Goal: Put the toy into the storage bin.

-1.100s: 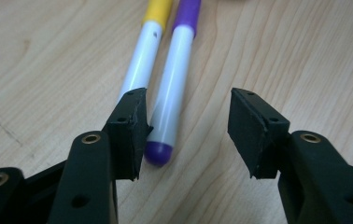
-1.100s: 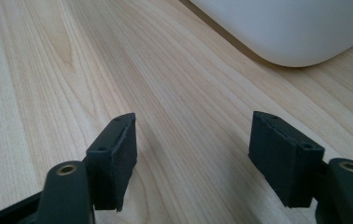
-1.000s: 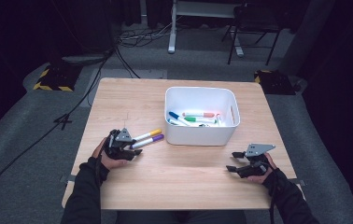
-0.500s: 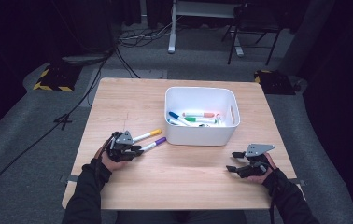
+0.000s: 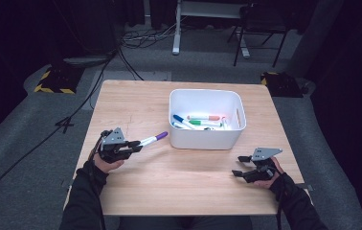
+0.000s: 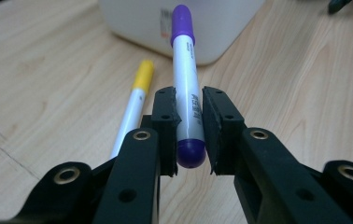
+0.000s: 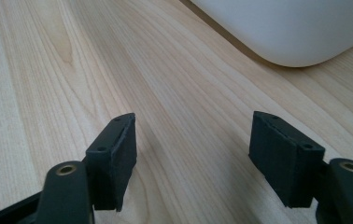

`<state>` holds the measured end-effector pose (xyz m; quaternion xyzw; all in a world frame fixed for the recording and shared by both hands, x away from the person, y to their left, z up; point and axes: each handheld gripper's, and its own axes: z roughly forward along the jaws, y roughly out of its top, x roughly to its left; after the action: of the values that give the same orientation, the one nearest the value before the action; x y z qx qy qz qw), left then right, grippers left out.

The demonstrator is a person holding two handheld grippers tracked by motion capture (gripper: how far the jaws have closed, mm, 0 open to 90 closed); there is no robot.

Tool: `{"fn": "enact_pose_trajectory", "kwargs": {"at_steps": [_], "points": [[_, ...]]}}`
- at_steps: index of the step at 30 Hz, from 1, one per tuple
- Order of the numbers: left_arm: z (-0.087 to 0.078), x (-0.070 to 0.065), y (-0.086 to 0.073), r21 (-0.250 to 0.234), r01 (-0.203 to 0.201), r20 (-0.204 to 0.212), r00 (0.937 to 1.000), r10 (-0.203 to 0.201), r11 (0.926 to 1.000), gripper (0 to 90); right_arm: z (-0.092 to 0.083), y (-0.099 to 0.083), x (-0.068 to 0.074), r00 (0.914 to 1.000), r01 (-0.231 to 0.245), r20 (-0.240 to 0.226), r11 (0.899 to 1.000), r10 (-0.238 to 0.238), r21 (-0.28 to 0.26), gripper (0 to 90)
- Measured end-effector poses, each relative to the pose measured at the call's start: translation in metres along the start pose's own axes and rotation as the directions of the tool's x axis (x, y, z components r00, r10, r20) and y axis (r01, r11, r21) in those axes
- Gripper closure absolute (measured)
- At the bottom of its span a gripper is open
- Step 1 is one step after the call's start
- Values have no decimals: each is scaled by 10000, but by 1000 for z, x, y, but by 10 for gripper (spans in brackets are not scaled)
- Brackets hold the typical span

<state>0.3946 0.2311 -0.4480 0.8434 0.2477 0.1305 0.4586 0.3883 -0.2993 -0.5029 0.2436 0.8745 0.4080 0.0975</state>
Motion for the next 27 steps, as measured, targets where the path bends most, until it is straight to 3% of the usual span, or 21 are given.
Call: {"fn": "enact_pose_trajectory", "kwargs": {"at_steps": [6,9,13,14,19,22,26,27], "points": [[-24,2,28,-591,-414,-283,9988,398,9974,758,0,0,0,10000,0,-32,10000,0,12,326],[-36,5,51,-818,-711,-367,9970,683,9941,758,0,0,0,10000,1,-34,10000,-1,9,326],[-42,1,87,-1036,-1251,-298,9920,1227,9867,758,0,0,-1,10000,-3,-41,10000,3,7,325],[-43,1,97,-823,-1608,-327,9868,1586,9835,758,0,0,-1,10000,-1,-45,10000,2,6,325],[-33,-5,133,-499,-2257,-93,9742,2255,9729,758,0,0,0,10000,38,-19,10000,-38,-4,325],[-25,-6,149,-437,-2442,113,9695,2449,9687,758,0,0,0,10000,37,-13,10000,-37,-6,325],[-13,-7,166,-368,-2420,269,9696,2431,9696,758,0,0,0,10000,14,-14,10000,-14,21,324],[-10,-7,171,-356,-2522,210,9672,2530,9670,758,0,0,0,10000,20,-6,10000,-20,25,324]]}}
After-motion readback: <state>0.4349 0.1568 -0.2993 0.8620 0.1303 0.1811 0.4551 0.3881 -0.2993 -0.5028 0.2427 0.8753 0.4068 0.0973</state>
